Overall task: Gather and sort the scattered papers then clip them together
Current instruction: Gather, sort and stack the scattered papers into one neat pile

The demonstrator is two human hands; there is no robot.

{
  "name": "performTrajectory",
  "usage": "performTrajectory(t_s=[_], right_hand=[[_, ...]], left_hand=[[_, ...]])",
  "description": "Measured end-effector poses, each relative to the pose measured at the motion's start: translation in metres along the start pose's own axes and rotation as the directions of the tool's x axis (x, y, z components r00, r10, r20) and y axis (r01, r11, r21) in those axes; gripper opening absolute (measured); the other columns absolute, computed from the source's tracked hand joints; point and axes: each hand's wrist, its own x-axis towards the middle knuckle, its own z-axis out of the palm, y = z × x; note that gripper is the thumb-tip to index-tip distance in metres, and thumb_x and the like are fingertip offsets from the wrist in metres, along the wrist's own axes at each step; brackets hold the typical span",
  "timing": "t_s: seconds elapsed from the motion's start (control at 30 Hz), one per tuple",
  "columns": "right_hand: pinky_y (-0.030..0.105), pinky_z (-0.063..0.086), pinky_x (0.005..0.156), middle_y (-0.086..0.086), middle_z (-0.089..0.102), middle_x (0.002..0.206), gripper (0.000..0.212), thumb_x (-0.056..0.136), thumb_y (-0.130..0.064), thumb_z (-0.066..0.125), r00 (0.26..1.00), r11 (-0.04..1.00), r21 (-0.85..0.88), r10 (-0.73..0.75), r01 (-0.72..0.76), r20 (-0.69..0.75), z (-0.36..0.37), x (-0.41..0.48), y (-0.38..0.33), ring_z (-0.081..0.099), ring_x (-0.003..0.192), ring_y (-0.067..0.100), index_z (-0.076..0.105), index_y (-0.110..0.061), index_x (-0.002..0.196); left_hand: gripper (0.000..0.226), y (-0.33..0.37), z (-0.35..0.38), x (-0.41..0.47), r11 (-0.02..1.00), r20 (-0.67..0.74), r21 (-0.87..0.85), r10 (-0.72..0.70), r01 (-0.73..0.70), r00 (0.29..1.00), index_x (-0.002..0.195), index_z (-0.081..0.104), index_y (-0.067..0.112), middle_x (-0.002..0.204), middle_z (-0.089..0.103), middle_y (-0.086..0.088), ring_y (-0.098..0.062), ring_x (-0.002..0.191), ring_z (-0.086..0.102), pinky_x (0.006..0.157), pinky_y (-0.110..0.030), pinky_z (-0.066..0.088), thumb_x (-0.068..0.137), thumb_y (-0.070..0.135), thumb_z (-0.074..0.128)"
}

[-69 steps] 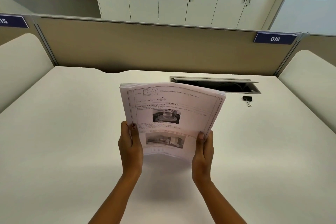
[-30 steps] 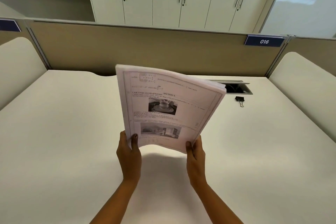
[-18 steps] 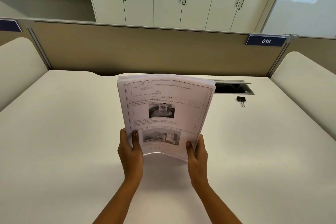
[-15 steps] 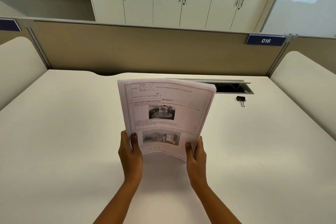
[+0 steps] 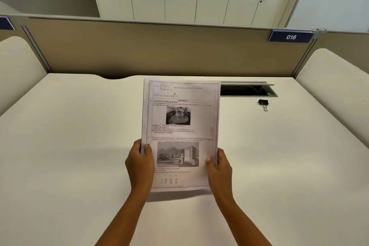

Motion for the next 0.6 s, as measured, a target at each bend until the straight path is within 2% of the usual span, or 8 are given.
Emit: performTrajectory(t_s=[0.13, 0.2, 0.27, 0.37, 0.47, 0.53, 0.6], right_hand=[[0.034, 0.051, 0.093, 0.005, 0.06, 0.12, 0.028, 0.097, -0.007, 0.042, 0.997, 0.99, -0.12, 0.074, -0.07, 0.022, -0.003, 0.0, -0.001, 0.057, 0.094, 0.016, 0.049, -0.011, 0.123], [0.034, 0.048, 0.096, 0.008, 0.059, 0.125, 0.032, 0.096, -0.004, 0.042, 0.993, 0.98, -0.168, 0.116, -0.109, 0.032, -0.005, 0.0, 0.0, 0.058, 0.103, 0.021, 0.047, -0.008, 0.127], [0.036, 0.047, 0.098, 0.011, 0.058, 0.128, 0.034, 0.095, -0.003, 0.043, 0.988, 0.967, -0.215, 0.146, -0.135, 0.04, -0.006, -0.001, 0.004, 0.058, 0.112, 0.026, 0.046, -0.007, 0.129], [0.035, 0.048, 0.097, 0.012, 0.059, 0.126, 0.035, 0.093, -0.001, 0.045, 0.987, 0.948, -0.285, 0.156, -0.139, 0.04, -0.003, -0.004, 0.01, 0.058, 0.113, 0.027, 0.048, -0.006, 0.128], [0.032, 0.045, 0.098, 0.014, 0.059, 0.122, 0.037, 0.091, 0.001, 0.047, 0.99, 0.921, -0.372, 0.138, -0.119, 0.026, -0.001, -0.007, 0.014, 0.055, 0.113, 0.026, 0.05, -0.004, 0.128], [0.029, 0.04, 0.1, 0.015, 0.055, 0.125, 0.043, 0.091, 0.002, 0.046, 0.99, 0.903, -0.415, 0.139, -0.113, 0.034, 0.0, -0.009, 0.014, 0.051, 0.117, 0.027, 0.045, -0.003, 0.134], [0.027, 0.038, 0.102, 0.015, 0.051, 0.128, 0.049, 0.092, 0.003, 0.045, 0.989, 0.893, -0.438, 0.14, -0.106, 0.046, 0.001, -0.009, 0.012, 0.048, 0.121, 0.027, 0.037, -0.003, 0.14]], left_hand=[[0.026, -0.004, 0.002, 0.005, 0.982, 0.086, 0.101, -0.17, 0.161, 0.982, 0.113, 0.058, 0.009, 0.12, 0.062, -0.012, -0.025, 0.087, 0.059, 0.075, -0.036, 0.053, 0.097, 0.019, 0.041], [0.026, -0.01, 0.003, 0.008, 0.968, 0.131, 0.15, -0.222, 0.202, 0.966, 0.113, 0.059, 0.008, 0.123, 0.061, -0.012, -0.027, 0.09, 0.06, 0.074, -0.034, 0.052, 0.096, 0.017, 0.041], [0.025, -0.015, 0.004, 0.008, 0.959, 0.168, 0.186, -0.247, 0.215, 0.954, 0.111, 0.06, 0.007, 0.124, 0.061, -0.012, -0.026, 0.086, 0.059, 0.063, -0.024, 0.048, 0.096, 0.016, 0.042], [0.024, -0.018, 0.005, 0.007, 0.948, 0.185, 0.234, -0.261, 0.215, 0.947, 0.107, 0.062, 0.004, 0.12, 0.064, -0.015, -0.022, 0.078, 0.056, 0.05, -0.017, 0.039, 0.095, 0.013, 0.044], [0.024, -0.023, 0.007, 0.004, 0.939, 0.177, 0.269, -0.268, 0.216, 0.947, 0.105, 0.063, 0.001, 0.118, 0.065, -0.016, -0.029, 0.084, 0.061, 0.053, -0.016, 0.041, 0.094, 0.01, 0.045], [0.024, -0.024, 0.009, 0.002, 0.932, 0.161, 0.291, -0.27, 0.215, 0.949, 0.105, 0.063, -0.001, 0.119, 0.064, -0.018, -0.036, 0.093, 0.063, 0.062, -0.022, 0.045, 0.093, 0.008, 0.044], [0.025, -0.025, 0.01, 0.001, 0.926, 0.156, 0.314, -0.266, 0.208, 0.951, 0.105, 0.063, -0.002, 0.119, 0.064, -0.019, -0.038, 0.095, 0.063, 0.065, -0.025, 0.044, 0.093, 0.008, 0.045]])
